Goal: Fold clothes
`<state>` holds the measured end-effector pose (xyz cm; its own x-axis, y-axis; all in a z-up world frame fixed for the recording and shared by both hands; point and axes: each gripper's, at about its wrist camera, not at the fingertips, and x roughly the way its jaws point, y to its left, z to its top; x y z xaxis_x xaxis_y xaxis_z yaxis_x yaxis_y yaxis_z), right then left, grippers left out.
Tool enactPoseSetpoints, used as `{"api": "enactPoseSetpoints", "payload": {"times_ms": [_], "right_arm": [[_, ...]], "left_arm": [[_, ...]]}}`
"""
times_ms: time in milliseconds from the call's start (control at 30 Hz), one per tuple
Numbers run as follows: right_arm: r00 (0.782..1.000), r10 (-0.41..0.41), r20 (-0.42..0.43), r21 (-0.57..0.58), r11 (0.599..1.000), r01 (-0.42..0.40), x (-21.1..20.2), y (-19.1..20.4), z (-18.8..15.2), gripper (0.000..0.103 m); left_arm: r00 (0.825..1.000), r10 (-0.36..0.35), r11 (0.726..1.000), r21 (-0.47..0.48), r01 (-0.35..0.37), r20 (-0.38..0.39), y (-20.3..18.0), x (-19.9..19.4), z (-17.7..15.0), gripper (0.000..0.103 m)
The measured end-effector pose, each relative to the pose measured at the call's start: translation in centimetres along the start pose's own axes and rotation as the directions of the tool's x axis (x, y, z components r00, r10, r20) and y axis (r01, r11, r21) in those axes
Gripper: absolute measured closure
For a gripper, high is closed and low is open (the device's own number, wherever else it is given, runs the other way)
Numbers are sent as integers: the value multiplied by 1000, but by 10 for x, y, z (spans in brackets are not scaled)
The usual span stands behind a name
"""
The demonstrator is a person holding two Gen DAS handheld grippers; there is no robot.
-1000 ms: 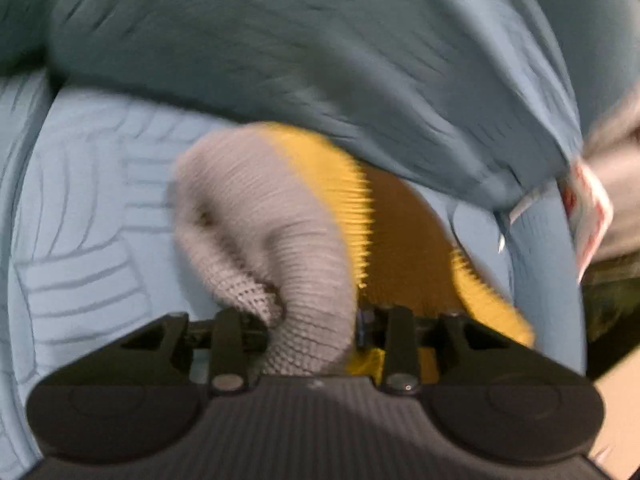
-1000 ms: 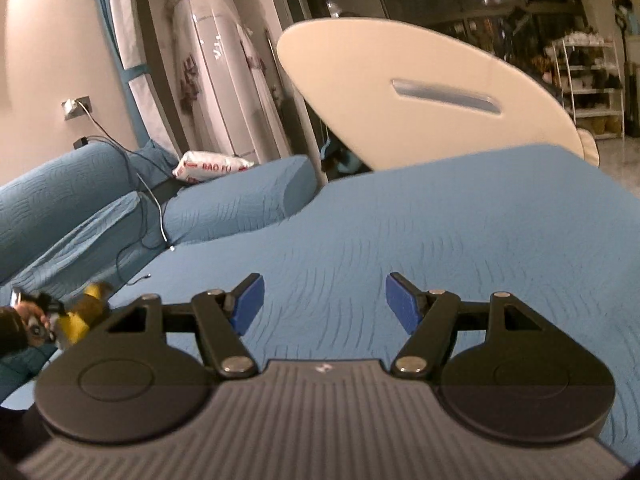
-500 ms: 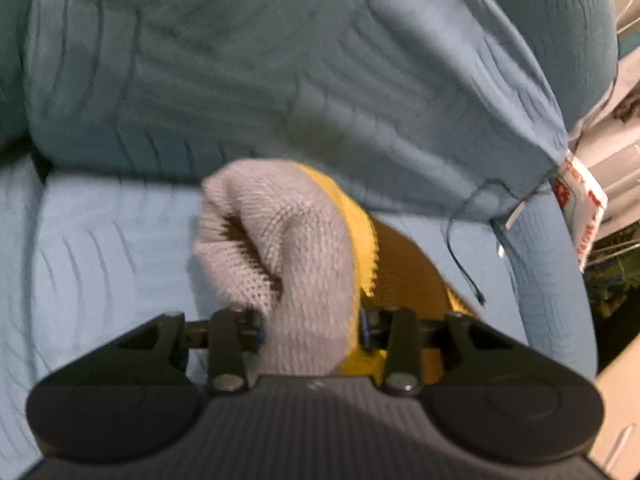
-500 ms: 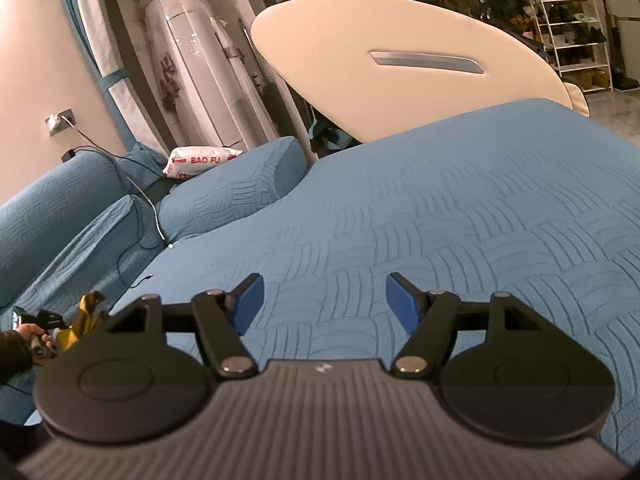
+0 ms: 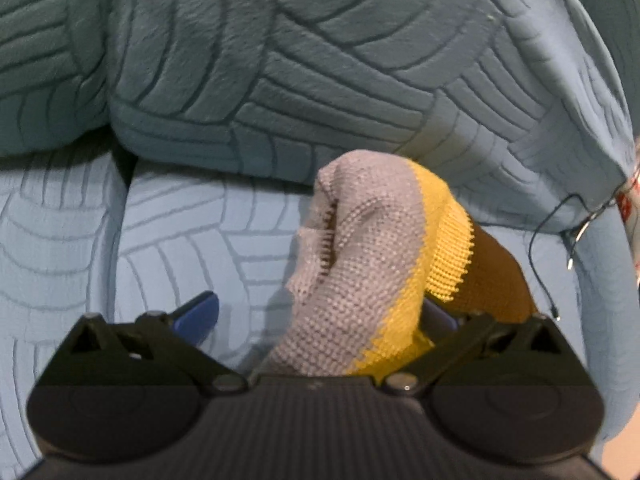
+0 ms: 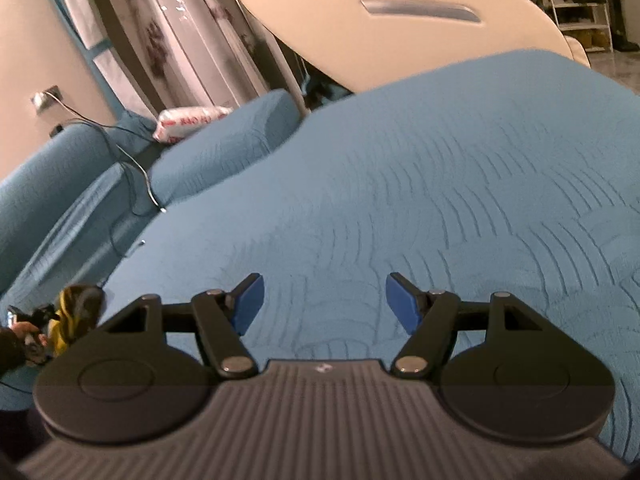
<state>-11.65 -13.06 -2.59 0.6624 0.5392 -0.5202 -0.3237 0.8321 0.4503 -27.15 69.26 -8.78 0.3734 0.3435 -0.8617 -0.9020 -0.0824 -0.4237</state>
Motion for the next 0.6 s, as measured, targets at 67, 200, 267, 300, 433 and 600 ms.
{"api": "enactPoseSetpoints", "payload": {"times_ms": [67, 200, 267, 300, 433, 600], "right_arm": [[1000, -13, 0, 43, 999, 12, 4, -16, -1, 33], [999, -31, -8, 132, 991, 32, 12, -47, -6, 33], [999, -49, -21, 178, 983, 52, 16, -63, -14, 32], [998, -60, -34, 212, 975, 66, 18, -69, -16, 30], [996, -67, -61, 291, 953, 82, 24, -83, -24, 27], [996, -62, -56, 276, 958, 75, 26, -83, -30, 22]], "left_arm": [[1000, -1, 1000, -3, 1, -5, 1, -7, -2, 0], [999, -32, 998, -54, 30, -36, 11, -28, -11, 0], [998, -50, 996, -82, 47, -38, 17, -38, -17, 0], [998, -49, 996, -75, 46, -36, 19, -46, -23, 0], [1000, -12, 1000, 17, 13, -23, 19, -79, -45, 0], [992, 64, 981, 174, -83, 112, 27, -139, -54, 0]]}}
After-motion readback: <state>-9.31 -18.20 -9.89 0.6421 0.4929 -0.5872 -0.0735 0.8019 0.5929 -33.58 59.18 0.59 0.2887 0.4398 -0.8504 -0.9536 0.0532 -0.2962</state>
